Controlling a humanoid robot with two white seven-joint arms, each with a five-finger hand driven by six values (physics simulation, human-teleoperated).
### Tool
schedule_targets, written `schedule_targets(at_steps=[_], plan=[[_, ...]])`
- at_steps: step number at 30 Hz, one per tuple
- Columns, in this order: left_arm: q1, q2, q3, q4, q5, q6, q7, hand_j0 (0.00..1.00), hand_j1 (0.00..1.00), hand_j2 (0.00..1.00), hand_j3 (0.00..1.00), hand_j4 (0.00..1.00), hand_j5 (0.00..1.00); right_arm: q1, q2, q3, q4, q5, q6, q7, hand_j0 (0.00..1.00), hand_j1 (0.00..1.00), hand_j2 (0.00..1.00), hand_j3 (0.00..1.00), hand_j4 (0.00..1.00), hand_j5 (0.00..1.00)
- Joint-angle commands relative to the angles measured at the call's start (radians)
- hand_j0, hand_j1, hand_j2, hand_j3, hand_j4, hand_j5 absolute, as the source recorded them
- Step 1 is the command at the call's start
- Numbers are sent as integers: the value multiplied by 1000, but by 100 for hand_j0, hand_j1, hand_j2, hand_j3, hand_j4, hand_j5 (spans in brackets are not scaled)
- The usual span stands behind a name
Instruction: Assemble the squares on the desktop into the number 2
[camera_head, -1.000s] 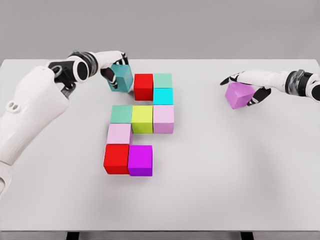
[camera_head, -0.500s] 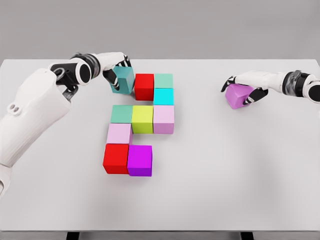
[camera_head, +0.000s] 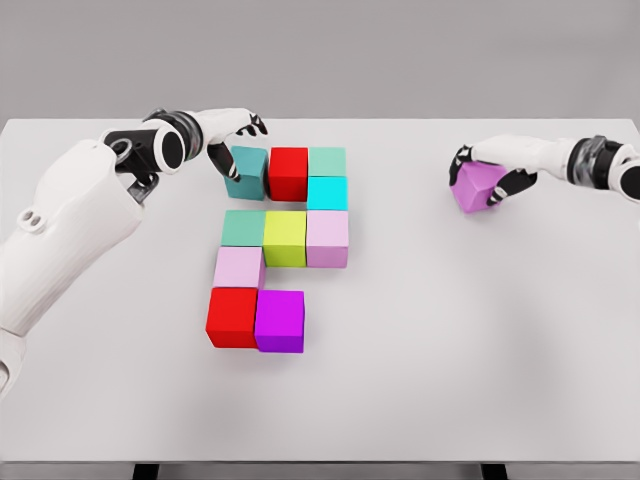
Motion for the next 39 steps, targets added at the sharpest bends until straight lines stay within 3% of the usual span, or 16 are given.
schedule_targets(at_steps=[1, 10, 17, 22, 28, 31, 39], plan=[[0, 0, 0, 0, -3, -3, 0, 90, 90, 90, 90, 90, 90, 0, 1, -25, -7, -8, 3, 0, 50, 50, 50, 50, 50, 50], [0, -6, -12, 6, -3, -2, 0, 90, 90, 90, 90, 90, 90, 14, -41, -24, -96, -41, 3, 0, 50, 50, 50, 50, 50, 50], [-2, -14, -13, 49, -3, -5, 0, 90, 90, 90, 90, 90, 90, 110, -186, -17, -407, -43, 3, 0, 50, 50, 50, 50, 50, 50], [-3, -25, -13, 65, -3, -8, 0, 90, 90, 90, 90, 90, 90, 173, -252, -11, -610, -43, 3, 0, 50, 50, 50, 50, 50, 50], [-3, -34, -13, 65, -3, -9, 0, 90, 90, 90, 90, 90, 90, 202, -274, 39, -754, -43, 3, 0, 51, 51, 51, 51, 51, 51], [-2, -37, -13, 61, -3, -11, 0, 90, 90, 90, 90, 90, 90, 258, -263, 39, -816, -41, 3, 0, 51, 51, 51, 51, 51, 51], [-8, 43, -12, 46, 34, -61, 0, 92, 92, 92, 92, 92, 92, 284, -208, 96, -885, -40, 3, 0, 51, 51, 51, 51, 51, 51]])
